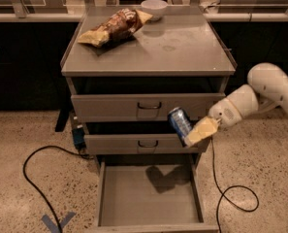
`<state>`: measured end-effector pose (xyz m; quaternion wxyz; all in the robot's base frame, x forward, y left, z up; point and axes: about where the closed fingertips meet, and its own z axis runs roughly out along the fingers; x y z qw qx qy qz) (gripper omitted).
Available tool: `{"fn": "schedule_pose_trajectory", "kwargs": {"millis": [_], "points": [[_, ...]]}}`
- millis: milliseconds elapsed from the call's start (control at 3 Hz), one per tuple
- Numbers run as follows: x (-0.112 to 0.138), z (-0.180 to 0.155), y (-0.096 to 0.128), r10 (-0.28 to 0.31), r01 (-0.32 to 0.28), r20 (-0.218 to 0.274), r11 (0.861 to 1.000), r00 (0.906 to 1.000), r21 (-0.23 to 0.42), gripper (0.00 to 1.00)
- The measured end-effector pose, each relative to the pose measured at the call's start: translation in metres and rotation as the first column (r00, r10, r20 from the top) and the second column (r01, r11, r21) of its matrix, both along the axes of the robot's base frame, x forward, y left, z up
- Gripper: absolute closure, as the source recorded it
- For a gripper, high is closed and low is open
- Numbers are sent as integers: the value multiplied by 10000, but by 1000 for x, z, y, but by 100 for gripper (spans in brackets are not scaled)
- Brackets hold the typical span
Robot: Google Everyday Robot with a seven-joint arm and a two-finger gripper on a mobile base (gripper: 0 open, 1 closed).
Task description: Pick pepsi can from bottom drawer and place on counter
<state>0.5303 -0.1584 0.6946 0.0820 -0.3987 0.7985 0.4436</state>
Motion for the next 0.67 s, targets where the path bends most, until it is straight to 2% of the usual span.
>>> {"fn": "schedule_pose_trajectory", "kwargs": {"millis": [333, 667], "points": [[18, 92, -15, -698, 658, 1732, 9974, 9824, 284, 100], [35, 159, -19, -895, 739, 2748, 9950, 9573, 667, 100]]}}
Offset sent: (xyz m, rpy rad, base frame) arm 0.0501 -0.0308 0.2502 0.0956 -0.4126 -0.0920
